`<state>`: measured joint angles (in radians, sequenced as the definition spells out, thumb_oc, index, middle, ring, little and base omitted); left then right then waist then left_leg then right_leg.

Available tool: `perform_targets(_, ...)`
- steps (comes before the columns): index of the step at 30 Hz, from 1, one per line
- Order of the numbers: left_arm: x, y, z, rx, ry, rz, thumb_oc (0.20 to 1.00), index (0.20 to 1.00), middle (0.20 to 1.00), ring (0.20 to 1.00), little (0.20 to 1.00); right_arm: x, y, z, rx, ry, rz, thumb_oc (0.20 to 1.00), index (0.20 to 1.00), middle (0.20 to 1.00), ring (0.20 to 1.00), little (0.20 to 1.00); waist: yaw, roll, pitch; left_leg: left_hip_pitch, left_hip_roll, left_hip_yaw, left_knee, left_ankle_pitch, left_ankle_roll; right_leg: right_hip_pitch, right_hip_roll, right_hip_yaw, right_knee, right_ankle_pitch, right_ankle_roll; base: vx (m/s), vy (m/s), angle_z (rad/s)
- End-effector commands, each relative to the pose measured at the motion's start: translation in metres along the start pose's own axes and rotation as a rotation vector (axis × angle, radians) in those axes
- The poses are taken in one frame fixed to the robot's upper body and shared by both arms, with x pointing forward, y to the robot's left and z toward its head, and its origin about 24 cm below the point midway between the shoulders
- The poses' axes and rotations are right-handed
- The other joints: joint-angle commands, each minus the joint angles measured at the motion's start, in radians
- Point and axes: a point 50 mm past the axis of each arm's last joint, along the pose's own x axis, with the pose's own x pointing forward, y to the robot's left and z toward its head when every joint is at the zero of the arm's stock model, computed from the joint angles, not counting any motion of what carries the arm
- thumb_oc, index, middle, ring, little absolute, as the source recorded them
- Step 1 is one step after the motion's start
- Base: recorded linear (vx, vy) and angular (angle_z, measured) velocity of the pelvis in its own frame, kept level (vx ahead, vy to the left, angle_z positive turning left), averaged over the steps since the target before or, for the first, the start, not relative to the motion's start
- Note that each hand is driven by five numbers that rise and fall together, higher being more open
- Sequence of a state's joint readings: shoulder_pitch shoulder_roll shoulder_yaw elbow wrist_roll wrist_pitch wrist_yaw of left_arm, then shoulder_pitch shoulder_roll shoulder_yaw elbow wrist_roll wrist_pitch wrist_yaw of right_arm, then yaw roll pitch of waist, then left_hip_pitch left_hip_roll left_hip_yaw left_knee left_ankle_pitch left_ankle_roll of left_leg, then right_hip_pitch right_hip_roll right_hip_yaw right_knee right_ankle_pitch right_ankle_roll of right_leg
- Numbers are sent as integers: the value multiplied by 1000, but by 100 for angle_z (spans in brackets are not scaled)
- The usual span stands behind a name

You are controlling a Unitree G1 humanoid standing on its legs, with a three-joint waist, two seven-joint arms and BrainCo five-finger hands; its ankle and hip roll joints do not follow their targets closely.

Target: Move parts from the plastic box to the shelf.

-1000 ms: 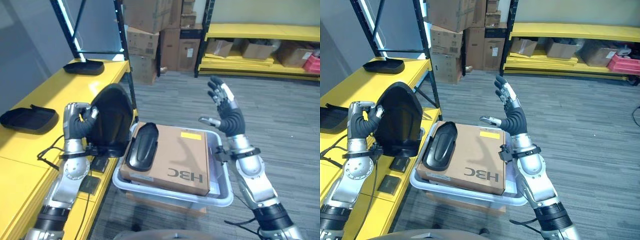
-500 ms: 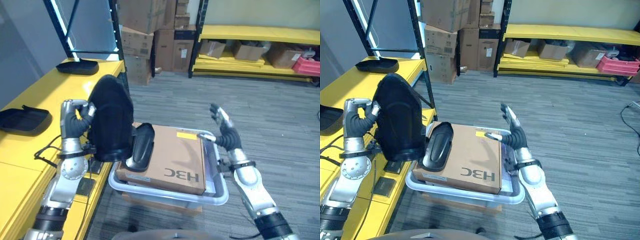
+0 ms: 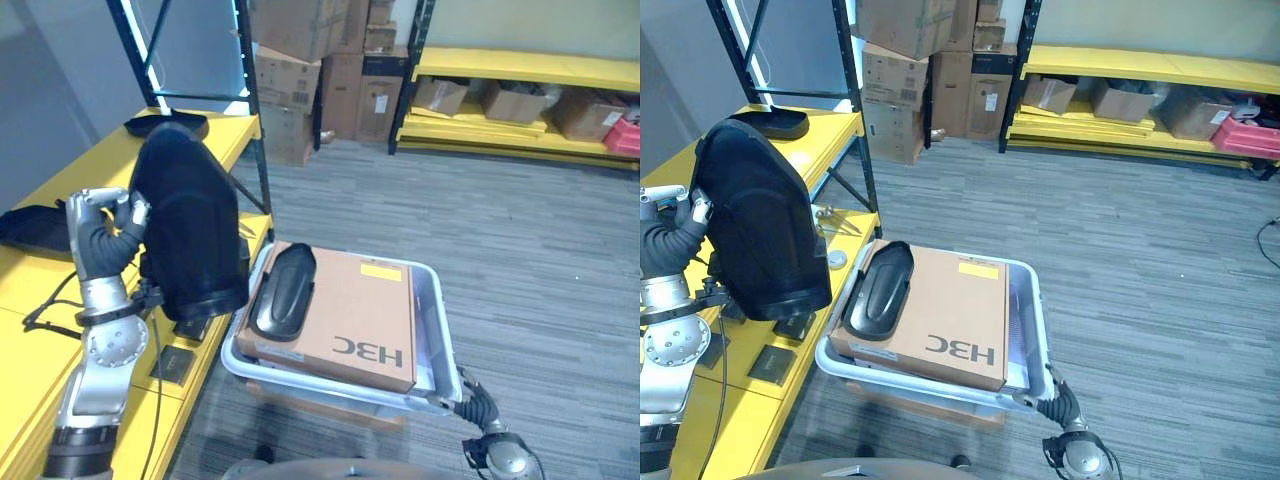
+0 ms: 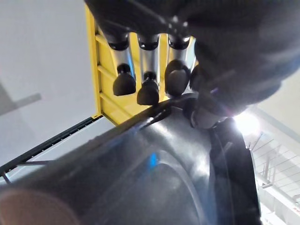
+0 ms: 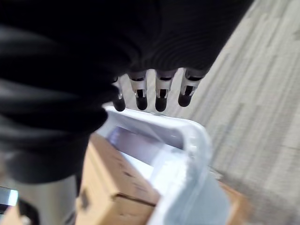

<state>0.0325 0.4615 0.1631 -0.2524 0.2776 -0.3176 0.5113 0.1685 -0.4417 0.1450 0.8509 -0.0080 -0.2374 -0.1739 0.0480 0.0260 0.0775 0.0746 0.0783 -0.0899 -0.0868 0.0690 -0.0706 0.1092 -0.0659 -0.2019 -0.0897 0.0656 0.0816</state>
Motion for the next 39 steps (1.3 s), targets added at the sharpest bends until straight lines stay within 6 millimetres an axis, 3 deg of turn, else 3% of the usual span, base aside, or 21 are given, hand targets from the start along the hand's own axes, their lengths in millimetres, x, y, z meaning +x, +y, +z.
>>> perform_targets(1,26,26,24,-27,-187,91,200,200,200,200,200,10,16,3,-66,48,97,1000,1000,1000,1000,1000,30,-38,19,47,22,-29,2,-111,-16,44,-62,-40,6,-83,50,-71,-81,4)
perform_targets(4,23,33,23,-33,-173,98,200,200,200,200,200,12,43,0,-191,109,242,1000,1000,1000,1000,1000,118,-24,100,-50,30,-86,95,-87,-51,26,-45,-70,23,-105,23,-186,-238,15)
perform_targets(6,23,30,24,-70,-167,109,200,200,200,200,200,13,56,3,-221,127,282,1000,1000,1000,1000,1000,161,-10,123,-138,49,-147,85,29,-107,7,-40,-147,25,-121,10,-201,-132,64)
perform_targets(8,23,21,27,-116,-157,110,200,200,200,200,200,14,66,9,-228,119,310,1000,1000,1000,1000,1000,172,-2,121,-202,73,-78,47,94,-104,-6,-47,-238,28,-144,5,-180,-117,112)
perform_targets(9,22,18,29,-115,-163,91,200,200,200,200,200,13,72,10,-225,123,332,1000,1000,1000,1000,1000,169,-6,114,-226,91,19,26,103,-97,-12,-48,-289,31,-150,4,-99,-227,134)
perform_targets(10,20,15,30,-126,-164,70,200,200,200,200,200,12,74,7,-218,138,337,1000,1000,1000,1000,1000,161,-14,98,-223,106,91,11,91,-100,-3,-47,-317,28,-169,5,-37,-194,178)
perform_targets(11,20,15,30,-126,-164,68,200,200,200,200,200,11,75,7,-217,139,339,1000,1000,1000,1000,1000,161,-16,96,-223,105,91,11,88,-101,-2,-47,-318,28,-172,5,-27,-129,237)
perform_targets(13,12,14,31,-135,-154,20,200,200,200,200,200,10,73,1,-168,179,302,1000,1000,1000,1000,1000,165,-11,91,-210,124,194,61,64,-91,5,-59,-405,27,-156,-5,-147,-33,195)
perform_targets(17,8,18,30,-143,-140,-16,200,200,200,200,200,8,71,-4,-160,206,289,1000,1000,1000,1000,1000,156,-32,77,-139,73,255,199,-86,-62,7,-90,-491,36,-137,-26,-125,12,144)
perform_targets(19,8,18,30,-143,-139,-18,200,200,200,200,200,8,72,-4,-161,207,292,1000,1000,1000,1000,1000,151,-33,77,-144,71,251,214,-98,-59,12,-92,-495,36,-138,-22,-52,32,64)
perform_targets(21,12,18,36,-159,-172,-28,200,200,200,200,200,7,65,-13,-182,241,268,1000,1000,1000,1000,1000,124,-45,51,-95,51,365,250,-161,-49,24,-115,-603,14,-105,-16,-132,156,113)
perform_targets(22,14,19,39,-169,-183,-32,200,200,200,200,200,5,60,-19,-148,274,238,1000,1000,1000,1000,1000,108,-35,31,-66,58,414,189,-151,-47,29,-120,-651,14,-79,-3,-52,267,218)
perform_targets(25,13,20,40,-175,-182,-46,200,200,200,200,200,3,59,-21,-113,289,225,1000,1000,1000,1000,1000,93,-16,4,-19,56,412,68,-119,-45,29,-120,-669,12,-60,12,20,249,123)
perform_targets(27,15,21,41,-190,-183,-56,200,200,200,200,200,5,56,-20,-146,290,219,1000,1000,1000,1000,1000,102,-14,6,-15,22,346,50,-126,-33,26,-138,-648,13,-30,30,33,320,14)
perform_targets(31,21,21,46,-193,-206,-49,200,200,200,200,200,5,63,-16,-101,283,233,1000,1000,1000,1000,1000,88,-13,-3,2,-22,339,12,-136,11,18,-188,-627,71,-25,58,60,253,-24)
perform_targets(32,24,17,48,-215,-218,-57,200,200,200,200,200,6,65,-14,-90,276,235,1000,1000,1000,1000,1000,62,-11,4,12,-29,321,5,-143,20,-9,-197,-568,128,-30,61,65,163,3)
perform_targets(33,30,11,51,-245,-236,-55,200,200,200,200,200,9,65,-9,-77,259,228,1000,1000,1000,1000,1000,24,-11,19,12,-39,291,1,-147,29,-66,-189,-448,177,-59,57,115,209,30)
perform_targets(34,35,3,54,-282,-256,-63,200,200,200,200,200,11,65,-5,-64,247,221,1000,1000,1000,1000,1000,-15,-13,26,17,-48,266,0,-157,32,-119,-147,-294,187,-83,55,36,185,84)
perform_targets(35,38,-3,56,-308,-260,-77,200,200,200,200,200,11,66,-5,-51,248,216,1000,1000,1000,1000,1000,-30,-17,33,8,-63,260,0,-144,40,-151,-119,-207,172,-68,53,125,114,139)
perform_targets(38,46,-15,57,-338,-263,-111,200,200,200,200,200,4,76,-9,-79,254,262,1000,1000,1000,1000,1000,-61,-18,44,3,-75,184,0,-147,42,-229,-98,-115,88,2,63,209,-52,89)
perform_targets(39,49,-24,61,-385,-265,-121,200,200,200,200,200,1,77,-14,-102,276,278,1000,1000,1000,1000,1000,-84,-16,56,21,-75,135,0,-158,39,-258,-85,-49,64,24,79,212,-100,72)
